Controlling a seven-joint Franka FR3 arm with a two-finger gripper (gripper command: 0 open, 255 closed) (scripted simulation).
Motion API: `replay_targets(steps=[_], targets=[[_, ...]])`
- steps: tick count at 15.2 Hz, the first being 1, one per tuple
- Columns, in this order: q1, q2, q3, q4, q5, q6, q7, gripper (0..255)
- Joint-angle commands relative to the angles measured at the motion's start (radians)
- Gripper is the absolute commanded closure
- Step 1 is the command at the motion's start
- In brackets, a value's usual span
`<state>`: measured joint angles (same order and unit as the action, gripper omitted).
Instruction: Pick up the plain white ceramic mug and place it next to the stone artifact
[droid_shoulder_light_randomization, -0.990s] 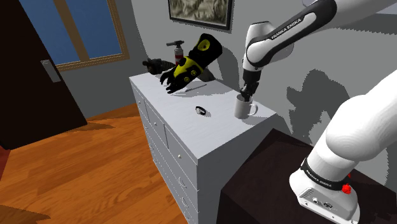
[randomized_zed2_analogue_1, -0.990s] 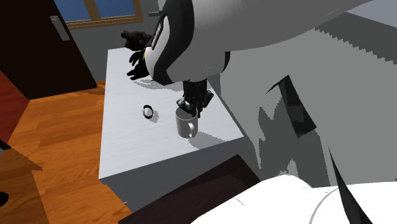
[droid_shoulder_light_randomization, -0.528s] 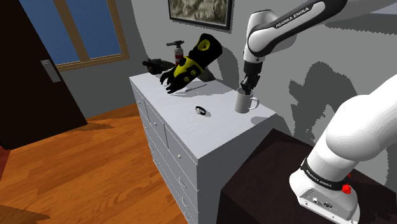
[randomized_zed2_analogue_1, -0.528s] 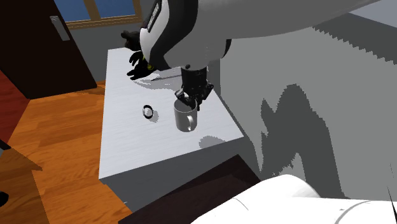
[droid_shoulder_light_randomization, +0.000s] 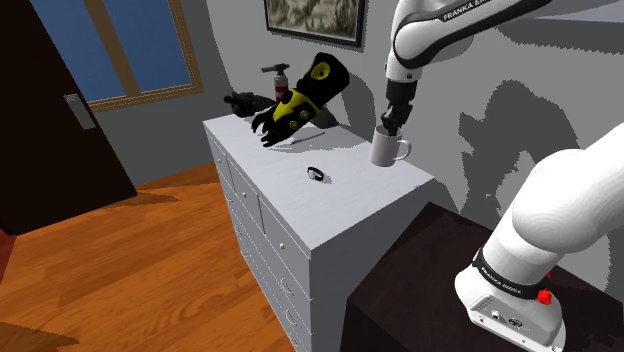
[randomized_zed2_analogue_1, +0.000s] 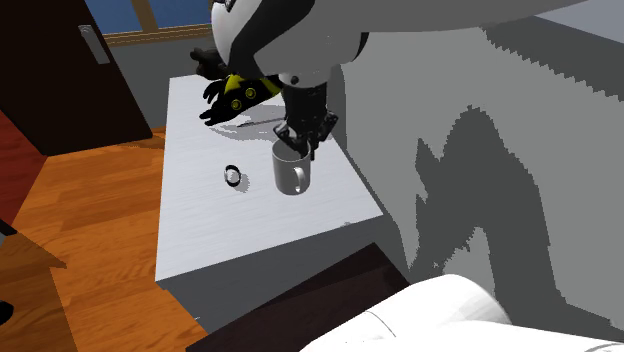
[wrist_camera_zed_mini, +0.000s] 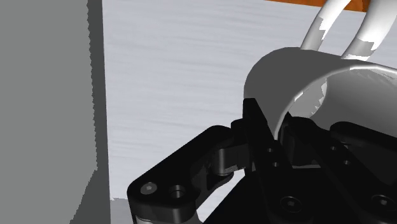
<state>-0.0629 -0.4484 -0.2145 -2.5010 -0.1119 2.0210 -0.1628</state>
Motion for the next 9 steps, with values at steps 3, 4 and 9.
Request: replay_targets(steps=[3, 4, 9], targets=[[0.001, -0.016, 0.006, 0.043, 0.003, -0.059, 0.001, 255], [0.002, -0.019, 0.007, 0.054, 0.003, -0.074, 0.001, 255], [0.003, -0.034, 0.013, 0.110, 0.006, -0.145, 0.001, 255]])
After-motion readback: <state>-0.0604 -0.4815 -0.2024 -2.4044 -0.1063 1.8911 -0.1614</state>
